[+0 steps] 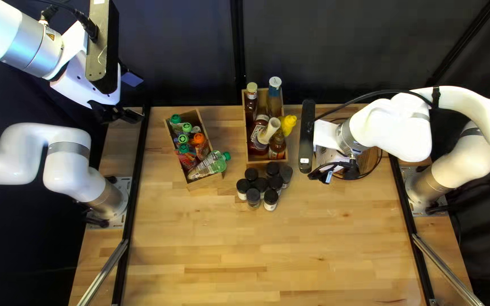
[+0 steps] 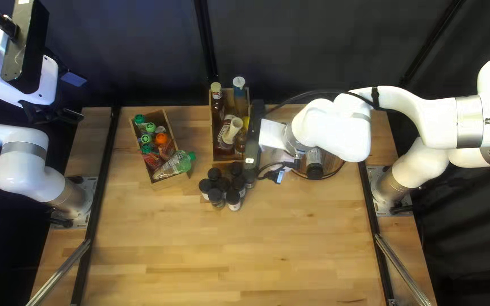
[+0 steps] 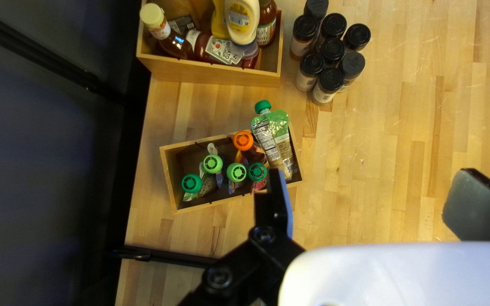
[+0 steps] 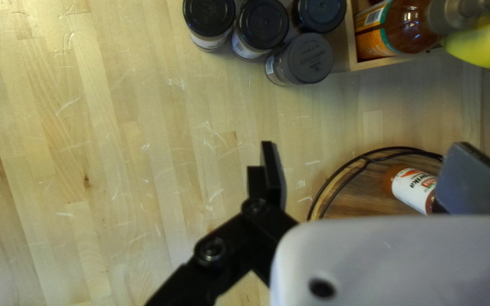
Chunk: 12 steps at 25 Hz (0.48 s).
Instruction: Separate condiments, baby food and spices and place it in 3 different racks/containers
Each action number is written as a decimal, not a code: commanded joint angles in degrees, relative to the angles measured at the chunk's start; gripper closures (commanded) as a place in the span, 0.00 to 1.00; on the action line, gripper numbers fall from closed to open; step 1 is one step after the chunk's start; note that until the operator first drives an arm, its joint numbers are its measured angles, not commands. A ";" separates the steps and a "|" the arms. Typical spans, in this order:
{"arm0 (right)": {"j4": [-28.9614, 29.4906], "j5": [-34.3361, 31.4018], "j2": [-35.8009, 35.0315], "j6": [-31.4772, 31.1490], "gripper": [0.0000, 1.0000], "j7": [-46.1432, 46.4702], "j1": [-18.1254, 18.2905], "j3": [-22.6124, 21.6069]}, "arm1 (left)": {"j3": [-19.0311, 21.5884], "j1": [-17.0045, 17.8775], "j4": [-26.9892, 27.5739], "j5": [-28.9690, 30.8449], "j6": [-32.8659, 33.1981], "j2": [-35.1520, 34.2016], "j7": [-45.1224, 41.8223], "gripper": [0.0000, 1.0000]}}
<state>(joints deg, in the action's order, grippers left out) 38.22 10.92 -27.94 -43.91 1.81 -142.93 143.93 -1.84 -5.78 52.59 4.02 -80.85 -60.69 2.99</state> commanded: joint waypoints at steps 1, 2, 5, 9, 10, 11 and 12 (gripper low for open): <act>0.00 0.00 0.00 0.00 0.00 0.00 0.00 0.00 | 0.00 0.00 0.00 0.00 0.00 0.00 0.00 0.00; 0.00 0.00 0.00 0.00 0.00 0.00 0.00 0.00 | 0.00 0.00 0.00 0.00 0.00 0.00 0.00 0.00; 0.00 0.00 0.00 0.00 0.00 0.00 0.00 0.00 | 0.00 0.00 0.00 0.00 0.00 0.00 0.00 0.00; 0.97 0.31 -0.73 -1.29 0.00 1.17 -0.91 0.58 | 0.00 0.00 0.00 0.00 0.00 0.00 0.00 0.00; 1.83 0.77 -0.86 -2.22 0.00 2.15 -1.33 1.42 | 0.00 0.00 0.00 0.00 0.00 0.00 0.00 0.00; 2.54 1.06 -0.86 -2.86 0.00 2.90 -1.62 2.00 | 0.00 0.00 0.00 0.00 0.00 0.00 0.00 0.00; 3.30 1.10 -0.68 -3.37 0.00 3.36 -1.69 2.26 | 0.00 0.00 0.00 0.00 0.00 0.00 0.00 0.00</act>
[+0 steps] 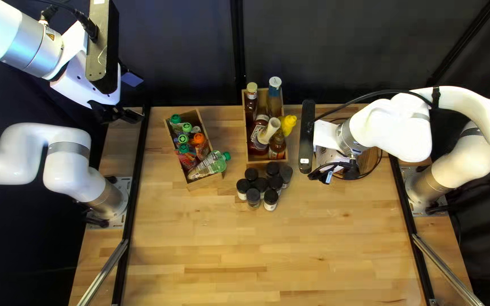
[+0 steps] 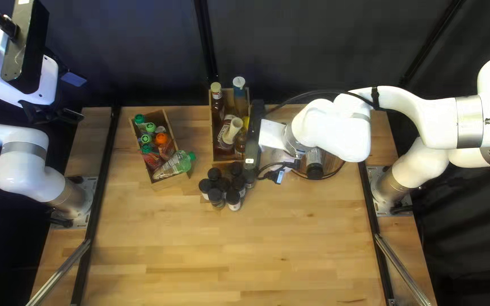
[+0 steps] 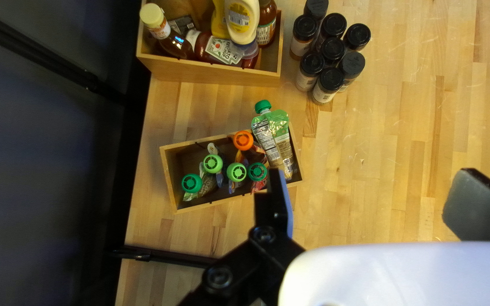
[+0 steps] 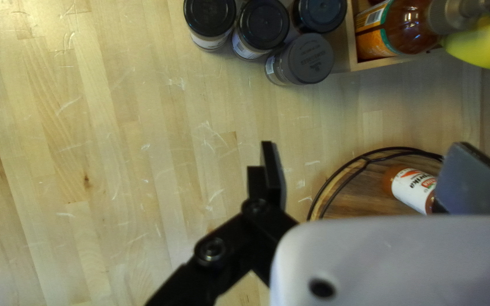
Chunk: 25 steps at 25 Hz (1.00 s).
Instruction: Separate condiments, baby food and spices and place it in 3 different racks/containers
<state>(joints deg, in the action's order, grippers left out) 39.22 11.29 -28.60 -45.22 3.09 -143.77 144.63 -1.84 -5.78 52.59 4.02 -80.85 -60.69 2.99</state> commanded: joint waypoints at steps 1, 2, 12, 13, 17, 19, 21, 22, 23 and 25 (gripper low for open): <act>3.63 0.81 0.58 -2.73 0.00 3.14 -1.06 2.03 | 0.00 0.00 0.00 0.00 0.00 0.00 0.00 0.00; 4.74 0.71 1.34 -3.14 0.00 3.90 -1.07 2.19 | 0.00 0.00 0.00 0.00 0.00 0.00 0.00 0.00; 4.53 -2.89 6.70 0.37 0.00 15.92 -2.09 2.29 | 0.00 0.00 0.00 0.00 0.00 0.00 0.00 0.00; 3.16 -3.71 6.51 1.44 0.00 16.26 -2.02 1.83 | 0.00 0.00 0.00 0.00 0.00 0.00 0.00 0.00; 0.52 -8.64 7.54 3.28 0.00 13.53 -0.16 -1.07 | 0.00 0.00 0.00 0.00 0.00 0.00 0.00 0.00; 0.72 -10.99 9.16 2.85 0.00 12.07 1.24 -2.06 | 0.00 0.00 0.00 0.00 0.00 0.00 0.00 0.00; 1.34 -13.20 11.29 2.46 0.00 10.78 2.69 -2.76 | 0.00 0.00 0.00 0.00 0.00 0.00 0.00 0.00; 1.77 -14.23 12.37 2.15 0.00 10.13 3.31 -3.09 | 0.00 0.00 0.00 0.00 0.00 0.00 0.00 0.00; 2.19 -14.96 13.49 2.00 0.00 9.86 3.74 -3.24 | 0.00 0.00 0.00 0.00 0.00 0.00 0.00 0.00; 3.88 -16.78 16.87 1.02 0.00 9.35 4.65 -3.63 | 0.00 0.00 0.00 0.00 0.00 0.00 0.00 0.00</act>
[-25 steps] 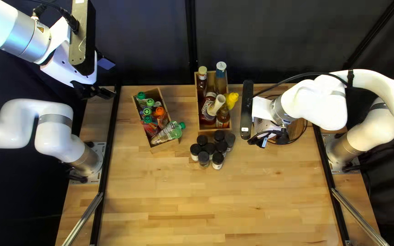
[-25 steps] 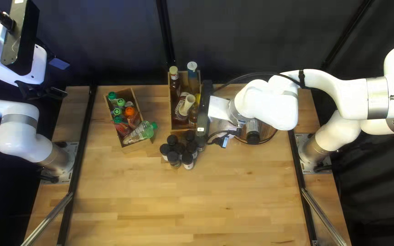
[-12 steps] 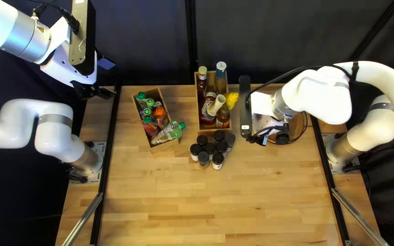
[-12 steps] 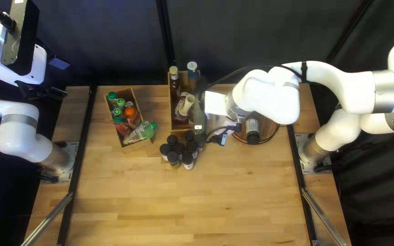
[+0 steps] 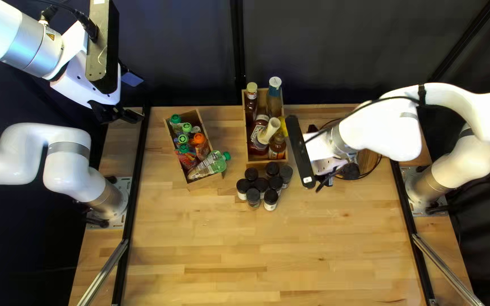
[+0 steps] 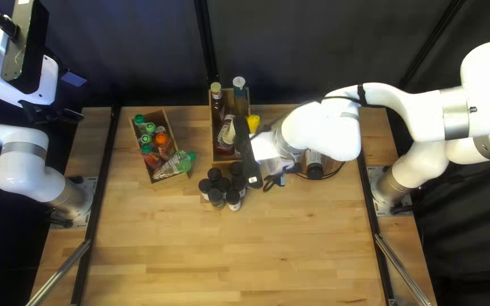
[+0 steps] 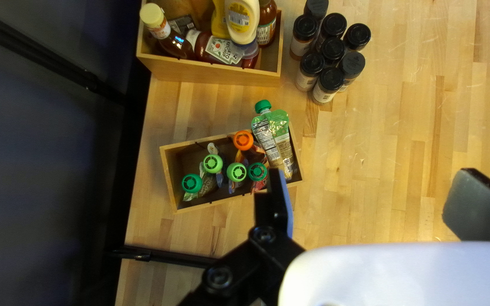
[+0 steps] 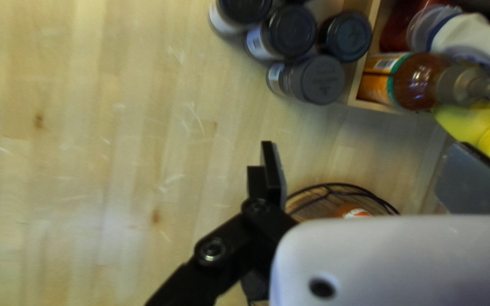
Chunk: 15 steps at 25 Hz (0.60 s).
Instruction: Separate condiments, baby food and spices and place it in 3 different racks/containers
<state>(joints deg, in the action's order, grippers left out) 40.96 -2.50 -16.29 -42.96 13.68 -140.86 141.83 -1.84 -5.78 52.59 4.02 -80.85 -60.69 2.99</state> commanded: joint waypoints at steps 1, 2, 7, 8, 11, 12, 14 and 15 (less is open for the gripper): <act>3.23 -3.57 6.59 -1.86 0.00 -1.09 1.96 -0.92 | 0.00 0.00 0.00 0.00 0.00 0.00 0.00 0.00; 4.01 -3.69 7.87 -2.38 0.00 -0.75 1.99 -0.90 | 0.00 0.00 0.00 0.00 0.00 0.00 0.00 0.00; 6.03 -2.56 12.54 -2.85 0.00 1.91 2.01 -0.61 | 0.00 0.00 0.00 0.00 0.00 0.00 0.00 0.00; 6.21 -2.17 13.12 -2.76 0.00 2.58 2.09 -0.49 | 0.00 0.00 0.00 0.00 0.00 0.00 0.00 0.00; 5.98 -1.64 14.69 -1.52 0.00 3.76 2.40 -0.21 | 0.00 0.00 0.00 0.00 0.00 0.00 0.00 0.00; 5.72 -1.48 15.12 -0.93 0.00 4.06 2.51 -0.12 | 0.00 0.00 0.00 0.00 0.00 0.00 0.00 0.00; 5.42 -1.11 15.95 0.16 0.00 4.63 2.68 0.03 | 0.00 0.00 0.00 0.00 0.00 0.00 0.00 0.00; 5.38 -0.99 16.18 0.42 0.00 4.78 2.72 0.06 | 0.00 0.00 0.00 0.00 0.00 0.00 0.00 0.00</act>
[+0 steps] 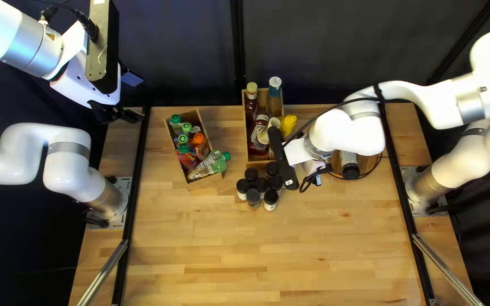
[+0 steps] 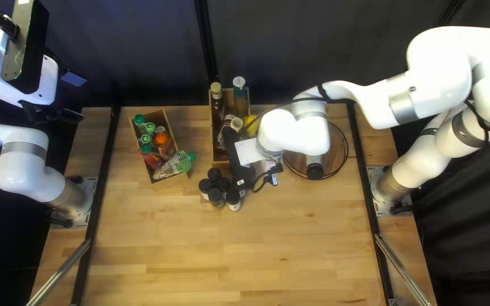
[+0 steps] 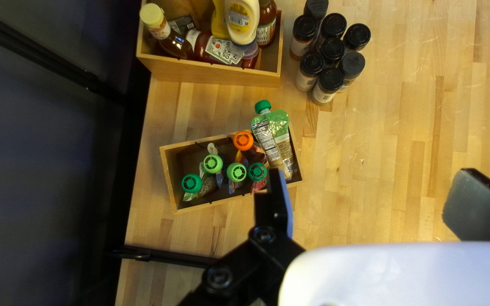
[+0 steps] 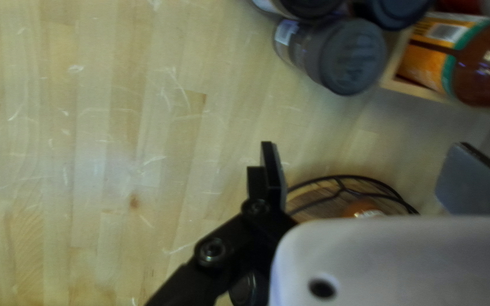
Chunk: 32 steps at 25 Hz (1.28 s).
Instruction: Separate condiments, baby food and spices and place it in 3 different racks/containers
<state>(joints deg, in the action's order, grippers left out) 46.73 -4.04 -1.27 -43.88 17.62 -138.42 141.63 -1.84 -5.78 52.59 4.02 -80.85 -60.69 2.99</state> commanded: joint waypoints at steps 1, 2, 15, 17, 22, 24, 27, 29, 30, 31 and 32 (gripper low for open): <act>-0.48 0.74 1.67 1.99 0.00 1.09 0.34 0.30 | 0.00 0.00 0.00 0.00 0.00 0.00 0.00 0.00; -0.61 0.92 1.97 2.58 0.00 1.24 0.38 0.32 | 0.00 0.00 0.00 0.00 0.00 0.00 0.00 0.00; 2.14 -3.93 8.10 5.91 0.00 -2.72 -0.83 0.82 | 0.00 0.00 0.00 0.00 0.00 0.00 0.00 0.00; 2.95 -5.67 9.52 6.30 0.00 -4.29 -1.44 1.18 | 0.00 0.00 0.00 0.00 0.00 0.00 0.00 0.00; 3.63 -7.94 10.73 6.67 0.17 -6.28 -2.17 1.71 | 0.00 0.00 0.00 0.00 0.00 0.00 0.00 0.00; 3.27 -8.26 10.62 7.03 0.45 -6.58 -2.21 1.80 | 0.00 0.00 0.00 0.00 0.00 0.00 0.00 0.00; 2.91 -8.78 10.27 7.20 0.97 -7.36 -2.35 1.92 | 0.00 0.00 0.00 0.00 0.00 0.00 0.00 0.00; 2.60 -8.64 9.57 7.08 0.98 -7.60 -2.33 1.86 | 0.00 0.00 0.00 0.00 0.00 0.00 0.00 0.00; 2.48 -8.46 9.24 7.00 0.99 -7.59 -2.29 1.80 | 0.00 0.00 0.00 0.00 0.00 0.00 0.00 0.00; 2.20 -7.85 8.28 6.65 0.99 -7.36 -2.20 1.63 | 0.00 0.00 0.00 0.00 0.00 0.00 0.00 0.00; 1.68 -6.71 7.04 6.40 0.99 -6.59 -1.99 1.43 | 0.00 0.00 0.00 0.00 0.00 0.00 0.00 0.00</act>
<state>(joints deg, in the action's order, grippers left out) 49.16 -12.17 7.60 -36.99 10.23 -140.72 143.38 -1.84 -5.78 52.59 4.02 -80.85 -60.69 2.99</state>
